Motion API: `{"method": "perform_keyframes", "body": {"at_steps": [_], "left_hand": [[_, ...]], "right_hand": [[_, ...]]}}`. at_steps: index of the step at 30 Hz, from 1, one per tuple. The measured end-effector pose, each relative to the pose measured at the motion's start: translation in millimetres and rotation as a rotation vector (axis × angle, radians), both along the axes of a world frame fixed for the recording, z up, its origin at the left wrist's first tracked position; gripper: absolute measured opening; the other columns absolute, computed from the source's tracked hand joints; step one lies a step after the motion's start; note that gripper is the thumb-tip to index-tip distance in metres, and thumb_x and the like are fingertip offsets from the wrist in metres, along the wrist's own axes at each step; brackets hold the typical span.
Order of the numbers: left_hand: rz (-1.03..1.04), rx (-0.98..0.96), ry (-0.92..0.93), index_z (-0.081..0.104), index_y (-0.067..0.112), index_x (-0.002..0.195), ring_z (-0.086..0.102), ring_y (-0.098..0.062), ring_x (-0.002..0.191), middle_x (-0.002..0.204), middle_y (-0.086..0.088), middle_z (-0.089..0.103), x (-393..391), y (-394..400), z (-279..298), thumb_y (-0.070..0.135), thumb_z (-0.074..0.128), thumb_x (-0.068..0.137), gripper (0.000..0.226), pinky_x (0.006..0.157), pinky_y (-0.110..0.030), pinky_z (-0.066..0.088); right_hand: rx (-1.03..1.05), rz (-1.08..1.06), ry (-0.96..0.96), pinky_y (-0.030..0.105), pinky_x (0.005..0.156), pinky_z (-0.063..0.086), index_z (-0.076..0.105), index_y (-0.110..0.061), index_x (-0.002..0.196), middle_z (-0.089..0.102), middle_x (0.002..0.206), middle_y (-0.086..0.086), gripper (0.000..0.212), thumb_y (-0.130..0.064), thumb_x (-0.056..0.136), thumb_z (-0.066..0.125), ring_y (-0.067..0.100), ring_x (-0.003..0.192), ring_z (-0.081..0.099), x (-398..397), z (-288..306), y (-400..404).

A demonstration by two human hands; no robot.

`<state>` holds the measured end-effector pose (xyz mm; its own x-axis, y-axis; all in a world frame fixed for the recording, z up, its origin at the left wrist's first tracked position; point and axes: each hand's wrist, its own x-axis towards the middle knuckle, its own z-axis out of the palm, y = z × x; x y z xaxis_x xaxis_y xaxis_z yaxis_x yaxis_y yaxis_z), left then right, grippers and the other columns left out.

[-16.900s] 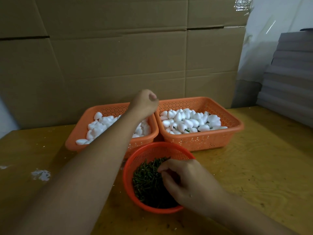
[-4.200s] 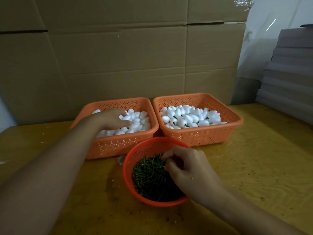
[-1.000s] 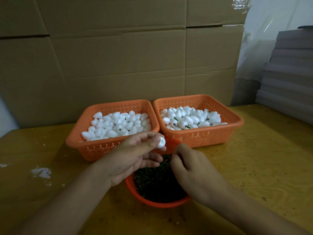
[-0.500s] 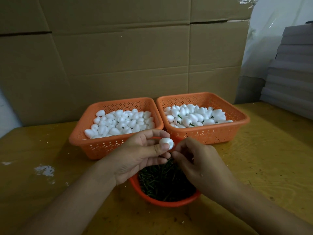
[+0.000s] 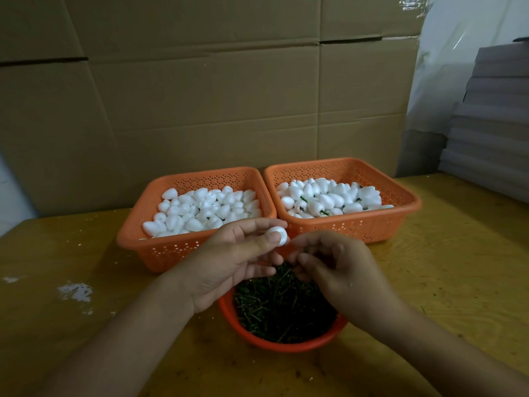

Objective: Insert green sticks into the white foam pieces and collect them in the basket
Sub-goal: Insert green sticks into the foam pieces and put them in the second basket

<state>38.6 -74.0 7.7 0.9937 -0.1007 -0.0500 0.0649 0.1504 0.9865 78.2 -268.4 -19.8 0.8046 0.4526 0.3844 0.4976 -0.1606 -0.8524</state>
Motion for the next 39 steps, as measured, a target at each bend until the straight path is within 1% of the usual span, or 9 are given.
{"method": "perform_keyframes", "body": {"at_steps": [4, 7, 11, 17, 21, 24, 30, 34, 39], "left_hand": [[0.007, 0.003, 0.002, 0.078, 0.017, 0.102, 0.071, -0.015, 0.086, 0.11, -0.012, 0.074, 0, 0, 0, 0.014, 0.079, 0.073, 0.029, 0.073, -0.023, 0.058], [-0.011, 0.005, -0.004, 0.075, 0.014, 0.1, 0.072, -0.016, 0.087, 0.106, -0.009, 0.074, -1, 0, 0, 0.005, 0.08, 0.07, 0.031, 0.074, -0.023, 0.058], [-0.017, 0.034, -0.016, 0.075, 0.018, 0.092, 0.072, -0.019, 0.089, 0.098, -0.006, 0.072, -1, -1, 0, 0.003, 0.082, 0.065, 0.032, 0.075, -0.025, 0.058], [-0.021, 0.066, -0.023, 0.074, 0.019, 0.092, 0.071, -0.02, 0.091, 0.1, -0.004, 0.071, -2, -3, -1, 0.004, 0.083, 0.065, 0.033, 0.075, -0.026, 0.059], [0.003, 0.08, -0.033, 0.074, 0.019, 0.095, 0.072, -0.018, 0.09, 0.102, -0.004, 0.073, -2, -4, -1, 0.008, 0.085, 0.065, 0.034, 0.074, -0.025, 0.059], [0.002, 0.099, -0.051, 0.075, 0.021, 0.095, 0.073, -0.018, 0.091, 0.106, -0.003, 0.074, -1, -4, -1, 0.01, 0.086, 0.065, 0.033, 0.075, -0.026, 0.059], [0.004, 0.197, -0.111, 0.074, 0.02, 0.097, 0.073, -0.02, 0.092, 0.107, -0.005, 0.075, -1, -3, -2, 0.016, 0.087, 0.067, 0.033, 0.078, -0.028, 0.059], [0.017, 0.246, -0.145, 0.073, 0.018, 0.098, 0.074, -0.02, 0.091, 0.105, -0.004, 0.075, -1, -4, -3, 0.019, 0.088, 0.067, 0.034, 0.076, -0.026, 0.058], [0.034, 0.267, -0.159, 0.074, 0.017, 0.095, 0.075, -0.02, 0.09, 0.102, -0.004, 0.076, -2, -4, -3, 0.018, 0.088, 0.064, 0.034, 0.075, -0.025, 0.059]], "right_hand": [[0.271, 0.067, 0.292, 0.022, 0.069, 0.059, 0.068, -0.005, 0.098, 0.077, 0.084, 0.011, 0.014, 0.005, 0.09, 0.062, 0.021, 0.075, 0.075, -1, 8, 1], [0.363, 0.055, 0.373, 0.021, 0.061, 0.058, 0.071, -0.001, 0.09, 0.076, 0.079, 0.015, 0.01, -0.007, 0.083, 0.068, 0.021, 0.07, 0.074, -3, 15, -2], [0.347, 0.018, 0.356, 0.02, 0.053, 0.053, 0.075, -0.006, 0.081, 0.075, 0.076, 0.012, 0.021, -0.025, 0.071, 0.074, 0.016, 0.064, 0.07, -4, 18, -3], [0.385, 0.007, 0.337, 0.02, 0.055, 0.052, 0.079, -0.01, 0.078, 0.072, 0.071, 0.011, 0.015, -0.023, 0.072, 0.073, 0.013, 0.062, 0.065, -2, 13, -2], [0.326, -0.007, 0.287, 0.021, 0.053, 0.051, 0.079, -0.014, 0.078, 0.073, 0.072, 0.011, 0.005, -0.016, 0.079, 0.074, 0.013, 0.063, 0.064, -3, 13, -2], [0.275, -0.032, 0.253, 0.02, 0.05, 0.05, 0.079, -0.014, 0.079, 0.073, 0.073, 0.012, 0.007, -0.012, 0.083, 0.074, 0.011, 0.061, 0.063, -4, 13, -1], [0.204, -0.036, 0.205, 0.014, 0.043, 0.04, 0.078, -0.016, 0.078, 0.067, 0.056, -0.004, 0.006, -0.019, 0.082, 0.075, 0.001, 0.045, 0.054, -5, 12, 0], [0.193, -0.034, 0.177, 0.01, 0.045, 0.04, 0.078, -0.012, 0.078, 0.07, 0.06, -0.004, 0.016, -0.028, 0.077, 0.073, -0.003, 0.047, 0.056, -5, 13, -1], [0.141, -0.029, 0.168, 0.014, 0.048, 0.042, 0.077, -0.011, 0.077, 0.07, 0.062, -0.001, 0.016, -0.022, 0.086, 0.072, 0.0, 0.051, 0.057, -3, 10, -1]]}}
